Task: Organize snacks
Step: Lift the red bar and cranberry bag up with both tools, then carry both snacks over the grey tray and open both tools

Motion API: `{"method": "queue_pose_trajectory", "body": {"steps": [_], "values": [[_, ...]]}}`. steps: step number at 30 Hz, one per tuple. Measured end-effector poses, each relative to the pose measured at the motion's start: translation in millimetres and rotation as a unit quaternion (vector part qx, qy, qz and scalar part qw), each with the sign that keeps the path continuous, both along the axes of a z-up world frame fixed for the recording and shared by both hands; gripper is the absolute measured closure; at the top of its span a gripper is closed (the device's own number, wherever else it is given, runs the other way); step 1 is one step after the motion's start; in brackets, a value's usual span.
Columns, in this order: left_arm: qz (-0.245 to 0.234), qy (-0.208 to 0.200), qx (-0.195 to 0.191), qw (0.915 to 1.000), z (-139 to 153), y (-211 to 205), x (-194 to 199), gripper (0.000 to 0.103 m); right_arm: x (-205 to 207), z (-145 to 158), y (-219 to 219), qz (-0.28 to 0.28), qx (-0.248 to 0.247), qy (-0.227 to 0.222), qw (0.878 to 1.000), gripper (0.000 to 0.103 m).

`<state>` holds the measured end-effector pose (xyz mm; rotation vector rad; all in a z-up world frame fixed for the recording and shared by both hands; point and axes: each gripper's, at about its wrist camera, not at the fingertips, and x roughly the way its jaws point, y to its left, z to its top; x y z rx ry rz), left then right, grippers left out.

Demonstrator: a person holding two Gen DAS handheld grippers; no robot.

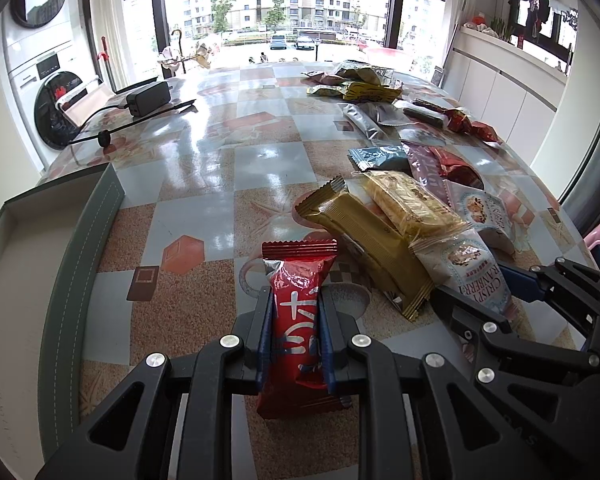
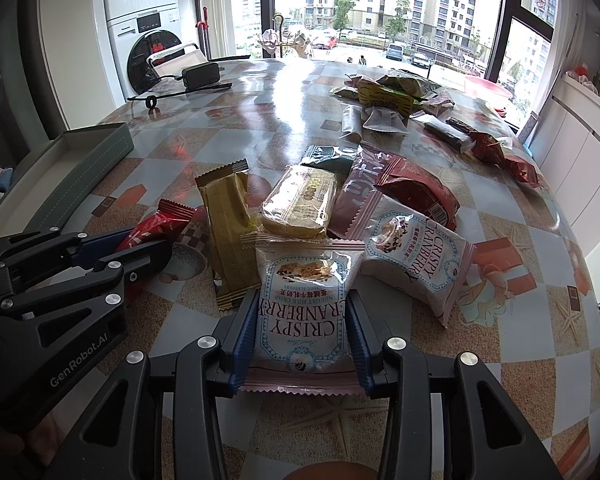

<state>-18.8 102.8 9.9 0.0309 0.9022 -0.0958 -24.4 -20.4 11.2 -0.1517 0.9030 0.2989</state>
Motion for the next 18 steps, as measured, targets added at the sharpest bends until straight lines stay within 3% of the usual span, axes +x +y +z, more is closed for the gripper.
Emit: {"method": "queue_pose_trajectory", "body": {"steps": [7,11,14,18], "values": [[-0.011,0.005,0.006,0.9999,0,-5,-5,0.081,0,0,0,0.000,-0.001,0.000,1.000,0.060],[-0.003,0.012,-0.009,0.9999,4,1,-14,0.081,0,1,-1,0.012,0.002,0.012,1.000,0.062],[0.006,0.004,-0.044,0.9990,19,13,-29,0.081,-8,4,-1,0.017,0.021,0.025,0.999,0.063],[0.009,-0.038,-0.066,0.9971,60,33,-55,0.081,-22,18,9,0.034,0.063,0.020,0.997,0.063]]}}
